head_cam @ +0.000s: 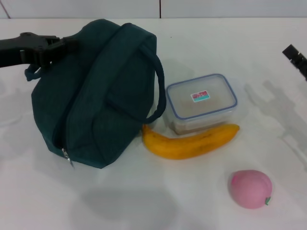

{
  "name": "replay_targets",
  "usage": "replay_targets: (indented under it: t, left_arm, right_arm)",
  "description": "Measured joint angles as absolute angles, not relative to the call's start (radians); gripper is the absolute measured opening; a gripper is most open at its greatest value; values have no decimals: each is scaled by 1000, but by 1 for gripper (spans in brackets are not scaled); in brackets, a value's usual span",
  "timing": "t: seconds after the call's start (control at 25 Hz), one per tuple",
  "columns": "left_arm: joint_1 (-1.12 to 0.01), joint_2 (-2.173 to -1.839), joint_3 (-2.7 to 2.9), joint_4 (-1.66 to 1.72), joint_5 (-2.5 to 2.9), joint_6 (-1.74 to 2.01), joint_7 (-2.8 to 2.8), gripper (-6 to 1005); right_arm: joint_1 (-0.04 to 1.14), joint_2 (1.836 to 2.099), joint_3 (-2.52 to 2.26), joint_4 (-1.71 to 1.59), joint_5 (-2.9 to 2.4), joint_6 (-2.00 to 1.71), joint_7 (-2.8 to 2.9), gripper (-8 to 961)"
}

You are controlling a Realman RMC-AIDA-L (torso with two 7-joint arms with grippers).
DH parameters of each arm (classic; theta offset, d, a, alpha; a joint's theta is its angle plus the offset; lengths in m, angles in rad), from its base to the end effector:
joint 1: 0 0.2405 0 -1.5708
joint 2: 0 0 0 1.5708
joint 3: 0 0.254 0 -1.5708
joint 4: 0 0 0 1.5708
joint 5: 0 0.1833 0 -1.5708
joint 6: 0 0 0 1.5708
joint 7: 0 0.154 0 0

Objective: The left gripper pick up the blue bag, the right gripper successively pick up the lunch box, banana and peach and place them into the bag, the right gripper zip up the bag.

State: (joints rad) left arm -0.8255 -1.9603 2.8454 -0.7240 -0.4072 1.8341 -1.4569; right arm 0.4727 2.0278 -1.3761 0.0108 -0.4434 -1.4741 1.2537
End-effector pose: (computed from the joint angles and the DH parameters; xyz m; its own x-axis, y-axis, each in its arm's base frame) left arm -0.2430 0.3496 0.0783 0.6800 0.4289 0.5947 0.6274 -0.7601 -0.1692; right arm 0.2808 0.3081 0.0061 0.0063 -0.2959 -0.9552 -0.8929 -0.4317 0.1278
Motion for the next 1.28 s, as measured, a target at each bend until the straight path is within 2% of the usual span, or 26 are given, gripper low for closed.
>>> replay_targets:
  t: [0.28, 0.52, 1.28]
  left_arm:
    - [-821, -1975, 2846, -725, -422, 1825, -1429, 40]
    - [-827, -2004, 2846, -726, -426, 1822, -1393, 40]
    - [-853, -2023, 2846, -726, -422, 1831, -1381, 41]
  right_arm:
    - [470, 2028, -1386, 12, -486, -1393, 1390, 822]
    - [480, 2028, -1389, 9, -568, -1314, 1545, 820]
    - [561, 2028, -1413, 0, -698, -1250, 1769, 814]
